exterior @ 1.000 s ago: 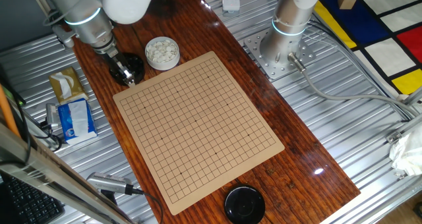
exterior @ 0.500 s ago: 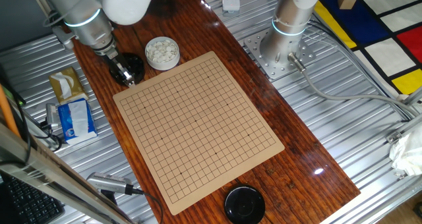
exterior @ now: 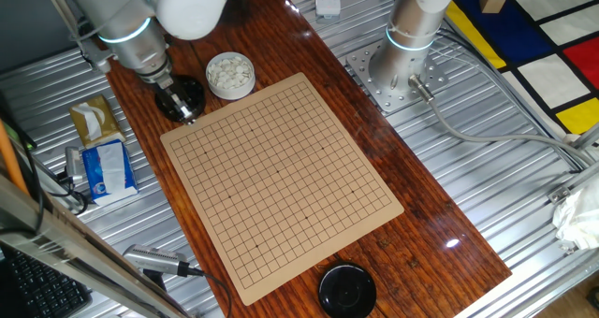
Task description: Play the first move as black on the 3-4 point in the upper right corner of the Go board
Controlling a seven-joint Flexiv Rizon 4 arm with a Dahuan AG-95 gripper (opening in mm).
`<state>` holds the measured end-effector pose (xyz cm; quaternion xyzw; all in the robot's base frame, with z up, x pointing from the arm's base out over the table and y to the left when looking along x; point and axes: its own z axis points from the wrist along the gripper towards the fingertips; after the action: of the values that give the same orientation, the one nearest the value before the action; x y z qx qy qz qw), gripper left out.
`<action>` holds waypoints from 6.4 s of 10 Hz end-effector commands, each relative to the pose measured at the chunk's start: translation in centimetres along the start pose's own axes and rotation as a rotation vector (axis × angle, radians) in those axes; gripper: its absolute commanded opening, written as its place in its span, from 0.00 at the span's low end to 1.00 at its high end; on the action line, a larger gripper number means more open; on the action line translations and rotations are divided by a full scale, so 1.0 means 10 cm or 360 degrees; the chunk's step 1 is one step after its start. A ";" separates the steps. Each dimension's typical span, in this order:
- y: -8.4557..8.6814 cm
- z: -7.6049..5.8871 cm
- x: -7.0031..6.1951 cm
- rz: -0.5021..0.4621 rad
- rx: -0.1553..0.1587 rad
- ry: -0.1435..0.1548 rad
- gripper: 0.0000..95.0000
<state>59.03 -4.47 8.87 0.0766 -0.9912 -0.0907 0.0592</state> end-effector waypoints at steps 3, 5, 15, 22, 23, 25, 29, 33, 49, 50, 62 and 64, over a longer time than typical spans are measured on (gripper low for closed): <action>0.06 0.10 0.05 0.0059 -0.0001 -0.0020 0.00; 0.07 0.12 0.03 0.0073 -0.0004 -0.0024 0.00; 0.06 0.45 -0.14 0.0056 0.0005 -0.0106 0.00; 0.05 0.60 -0.19 0.0041 0.0015 -0.0122 0.00; 0.06 0.62 -0.20 0.0037 0.0017 -0.0124 0.00; 0.06 0.65 -0.20 0.0030 0.0020 -0.0133 0.00; 0.05 0.68 -0.19 0.0008 0.0022 -0.0138 0.00; 0.04 0.71 -0.19 0.0002 0.0023 -0.0145 0.00; 0.02 0.80 -0.16 -0.0087 0.0038 -0.0209 0.20; 0.02 0.80 -0.16 -0.0092 0.0038 -0.0212 0.20; -0.02 0.78 -0.12 -0.0141 0.0053 -0.0210 0.20; -0.03 0.78 -0.12 -0.0152 0.0070 -0.0214 0.20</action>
<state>59.27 -3.23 1.05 0.1196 -0.9897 -0.0768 -0.0135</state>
